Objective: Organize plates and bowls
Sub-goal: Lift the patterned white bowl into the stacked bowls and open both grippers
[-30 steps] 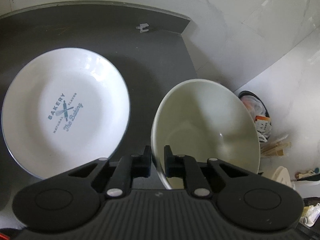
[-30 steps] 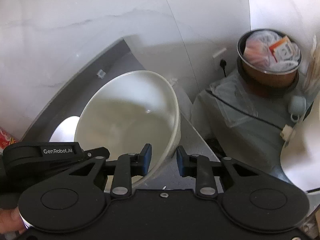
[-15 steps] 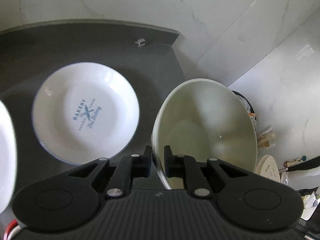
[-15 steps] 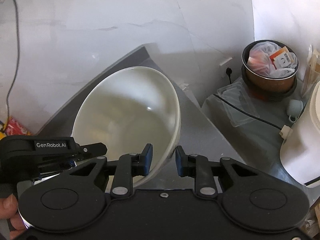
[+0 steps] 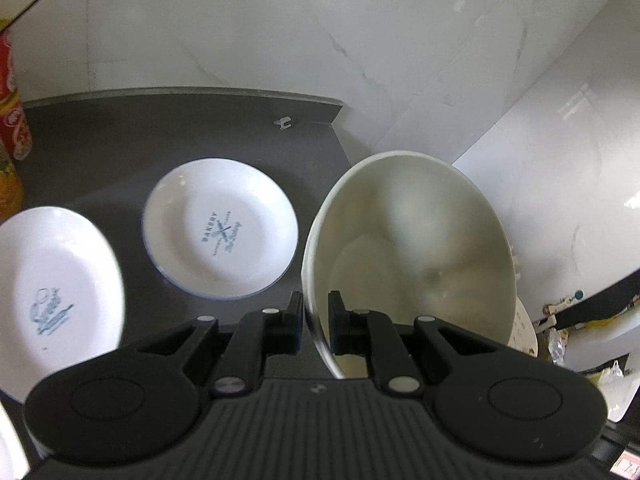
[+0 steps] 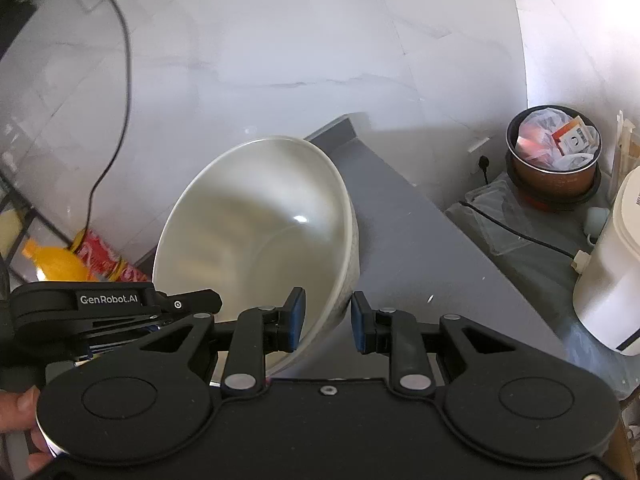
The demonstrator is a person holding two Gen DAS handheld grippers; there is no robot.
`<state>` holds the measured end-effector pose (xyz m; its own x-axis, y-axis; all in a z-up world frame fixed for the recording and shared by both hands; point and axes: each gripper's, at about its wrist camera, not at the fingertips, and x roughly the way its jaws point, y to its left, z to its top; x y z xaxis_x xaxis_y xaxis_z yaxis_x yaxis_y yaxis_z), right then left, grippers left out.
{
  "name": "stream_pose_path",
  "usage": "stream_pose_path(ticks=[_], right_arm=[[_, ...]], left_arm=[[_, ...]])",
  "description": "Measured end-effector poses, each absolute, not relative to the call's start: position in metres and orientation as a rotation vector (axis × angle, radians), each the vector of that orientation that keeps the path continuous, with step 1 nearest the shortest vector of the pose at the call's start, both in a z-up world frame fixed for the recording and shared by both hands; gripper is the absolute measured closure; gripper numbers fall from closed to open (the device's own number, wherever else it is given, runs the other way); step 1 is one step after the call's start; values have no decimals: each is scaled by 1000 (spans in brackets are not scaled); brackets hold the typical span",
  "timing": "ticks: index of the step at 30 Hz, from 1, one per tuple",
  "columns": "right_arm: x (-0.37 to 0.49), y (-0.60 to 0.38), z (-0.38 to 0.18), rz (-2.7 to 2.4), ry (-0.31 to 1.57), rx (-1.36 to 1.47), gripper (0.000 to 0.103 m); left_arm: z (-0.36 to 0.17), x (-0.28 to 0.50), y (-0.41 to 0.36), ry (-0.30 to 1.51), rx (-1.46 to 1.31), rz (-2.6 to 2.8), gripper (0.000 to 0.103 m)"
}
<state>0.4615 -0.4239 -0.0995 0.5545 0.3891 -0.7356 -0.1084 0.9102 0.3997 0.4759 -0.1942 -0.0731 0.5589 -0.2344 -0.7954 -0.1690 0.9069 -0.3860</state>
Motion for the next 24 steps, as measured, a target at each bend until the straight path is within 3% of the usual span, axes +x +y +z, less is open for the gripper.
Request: stream_pose_path(ticks=[24], right_arm=[[379, -369, -98, 373, 1012, 240, 79]], left_arm=[[-84, 374, -145, 1048, -455, 12, 92]])
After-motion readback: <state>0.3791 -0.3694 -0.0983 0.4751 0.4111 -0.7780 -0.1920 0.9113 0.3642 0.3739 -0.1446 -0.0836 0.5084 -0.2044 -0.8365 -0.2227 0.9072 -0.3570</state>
